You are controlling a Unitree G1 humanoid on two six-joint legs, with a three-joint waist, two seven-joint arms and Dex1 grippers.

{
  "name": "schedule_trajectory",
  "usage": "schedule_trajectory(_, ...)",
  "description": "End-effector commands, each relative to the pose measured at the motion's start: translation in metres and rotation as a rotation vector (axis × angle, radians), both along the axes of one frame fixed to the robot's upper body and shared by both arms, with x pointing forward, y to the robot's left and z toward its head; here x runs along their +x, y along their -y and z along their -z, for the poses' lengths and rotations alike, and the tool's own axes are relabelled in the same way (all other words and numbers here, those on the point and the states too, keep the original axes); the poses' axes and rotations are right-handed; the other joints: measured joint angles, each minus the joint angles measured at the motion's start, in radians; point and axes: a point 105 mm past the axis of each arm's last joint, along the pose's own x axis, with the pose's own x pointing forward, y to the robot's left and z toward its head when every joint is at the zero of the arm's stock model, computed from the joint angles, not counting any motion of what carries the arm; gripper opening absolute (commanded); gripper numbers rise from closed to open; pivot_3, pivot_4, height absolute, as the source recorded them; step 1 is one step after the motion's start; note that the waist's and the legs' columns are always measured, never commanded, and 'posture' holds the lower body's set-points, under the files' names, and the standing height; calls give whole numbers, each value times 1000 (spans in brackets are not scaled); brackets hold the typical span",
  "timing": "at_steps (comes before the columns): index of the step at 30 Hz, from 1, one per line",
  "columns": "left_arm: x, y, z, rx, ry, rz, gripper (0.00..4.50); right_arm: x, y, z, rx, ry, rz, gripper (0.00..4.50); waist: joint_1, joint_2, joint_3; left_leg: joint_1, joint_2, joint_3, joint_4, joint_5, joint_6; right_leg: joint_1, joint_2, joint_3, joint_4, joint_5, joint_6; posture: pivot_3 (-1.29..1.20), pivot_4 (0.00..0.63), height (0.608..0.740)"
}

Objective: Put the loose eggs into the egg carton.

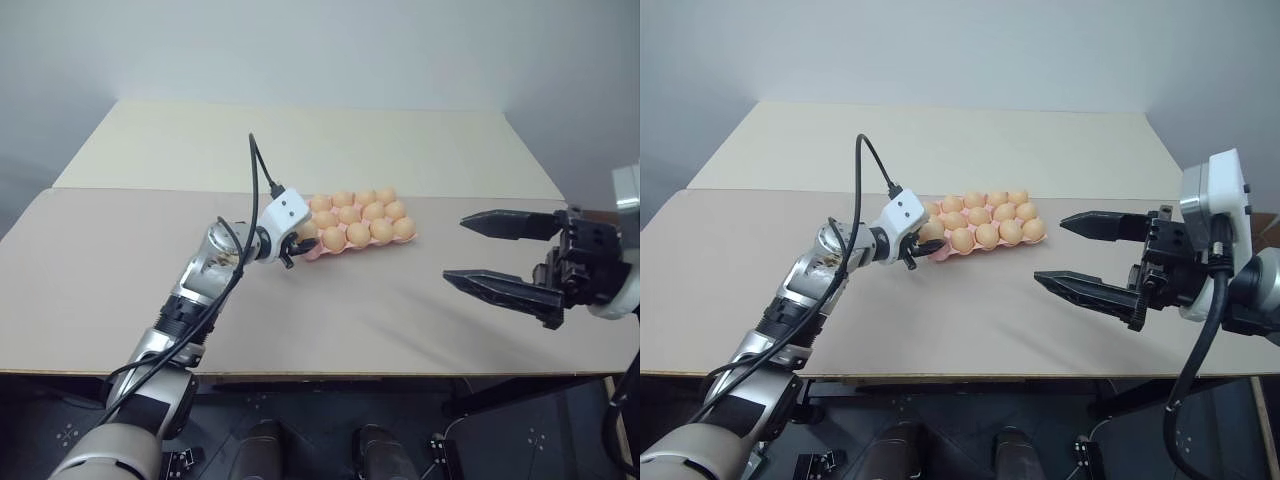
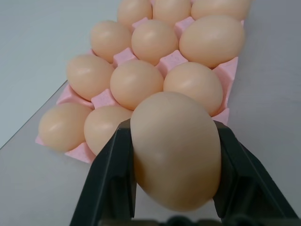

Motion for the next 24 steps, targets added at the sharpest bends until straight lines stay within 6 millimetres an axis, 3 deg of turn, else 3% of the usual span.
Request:
schedule_trajectory(1,0,3,-12,-28,21,14,3213,-3,-1,-9,1,44,-11,4500,0,0,0,0,0,0,0,0,0,0,0,0,0,0,0,0,150,740)
schedule_trajectory(5,0,-1,-13,-25,25,6,4445,-3,-1,-9,1,42,-13,4500,0,0,0,0,0,0,0,0,0,0,0,0,0,0,0,0,150,740)
schedule_trajectory(11,-2,-10,-33,-62,71,-16,4480,-3,-1,-8,2,43,-17,4500,-1,0,0,0,0,0,0,0,0,0,0,0,0,0,0,0,150,740)
schedule_trajectory(17,-13,-33,-60,-106,145,-76,4480,0,-1,-8,6,47,-21,4500,-3,0,0,0,0,0,0,0,0,0,0,0,0,0,0,0,150,740)
schedule_trajectory(21,-24,-55,-70,-119,173,-139,4480,2,-2,-7,10,48,-26,4500,-3,0,0,1,0,0,0,0,0,0,0,0,0,0,0,0,150,740)
schedule_trajectory(24,-37,-87,-73,-120,185,-234,4480,3,0,-6,11,53,-19,4500,-8,0,0,1,1,0,0,0,0,0,0,0,0,0,0,0,150,740)
